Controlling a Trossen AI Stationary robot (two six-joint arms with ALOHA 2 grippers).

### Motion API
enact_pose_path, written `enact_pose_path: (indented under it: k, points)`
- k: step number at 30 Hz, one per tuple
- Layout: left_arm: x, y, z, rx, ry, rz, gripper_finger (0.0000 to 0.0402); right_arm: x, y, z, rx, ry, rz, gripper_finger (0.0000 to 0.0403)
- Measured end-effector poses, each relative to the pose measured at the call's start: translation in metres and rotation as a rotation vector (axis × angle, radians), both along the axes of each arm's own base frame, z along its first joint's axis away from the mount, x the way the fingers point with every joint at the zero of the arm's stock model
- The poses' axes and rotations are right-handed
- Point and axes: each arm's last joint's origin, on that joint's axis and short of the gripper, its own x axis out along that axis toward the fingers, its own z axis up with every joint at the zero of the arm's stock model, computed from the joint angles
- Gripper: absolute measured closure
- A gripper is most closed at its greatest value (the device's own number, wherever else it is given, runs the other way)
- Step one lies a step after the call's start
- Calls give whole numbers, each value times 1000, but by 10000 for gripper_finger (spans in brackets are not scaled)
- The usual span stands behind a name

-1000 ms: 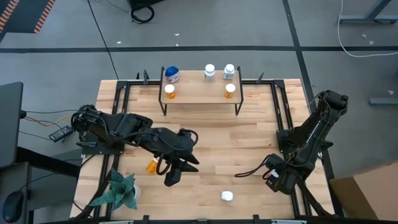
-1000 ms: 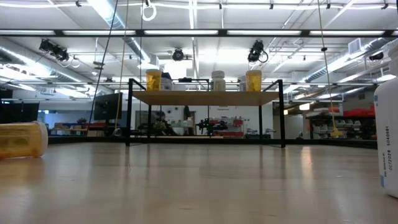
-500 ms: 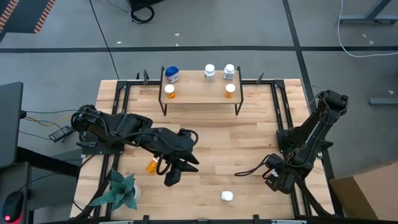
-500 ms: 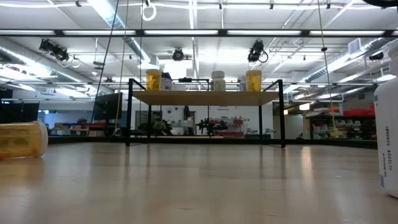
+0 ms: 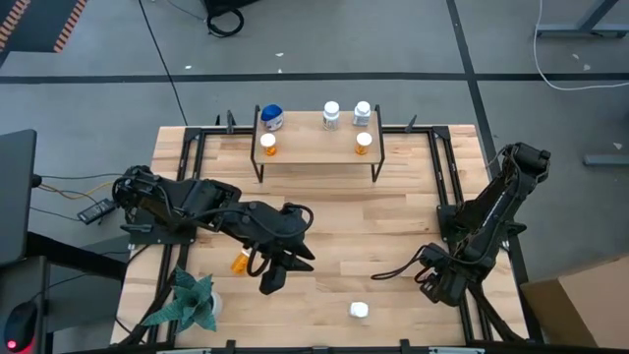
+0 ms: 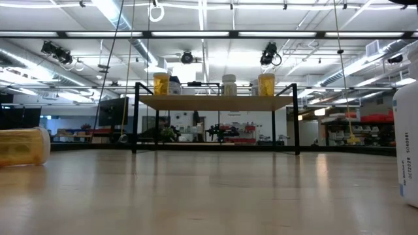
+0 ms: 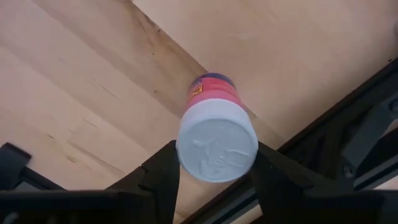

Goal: Pick and place medicine bottles onto shelf by color
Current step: Put the pink pill bottle on the shelf

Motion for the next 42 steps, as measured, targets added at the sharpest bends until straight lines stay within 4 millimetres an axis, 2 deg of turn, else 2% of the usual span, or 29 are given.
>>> enact_pose_path:
  k: [7,11,16,19,24,30,35,42]
  points:
    - [0,0,0,12,-6,-8,290,0,0,0,4,4,11,228]
    - [0,0,0,28,-10,-18,290,4,3,8,20,-17,19,228]
    - [0,8,-1,38,11,3,296,22,1,23,54,-76,22,228]
    - [-2,17,0,43,27,25,302,40,-8,39,54,-110,40,228]
    - [-17,40,9,57,47,73,317,75,-44,81,26,-163,56,228]
    - [-33,71,23,62,27,153,333,109,-106,131,-31,-277,56,228]
    - [-36,87,23,102,42,181,332,136,-147,150,-84,-255,116,228]
    - [-46,101,18,165,133,187,320,193,-185,163,-117,-177,232,228]
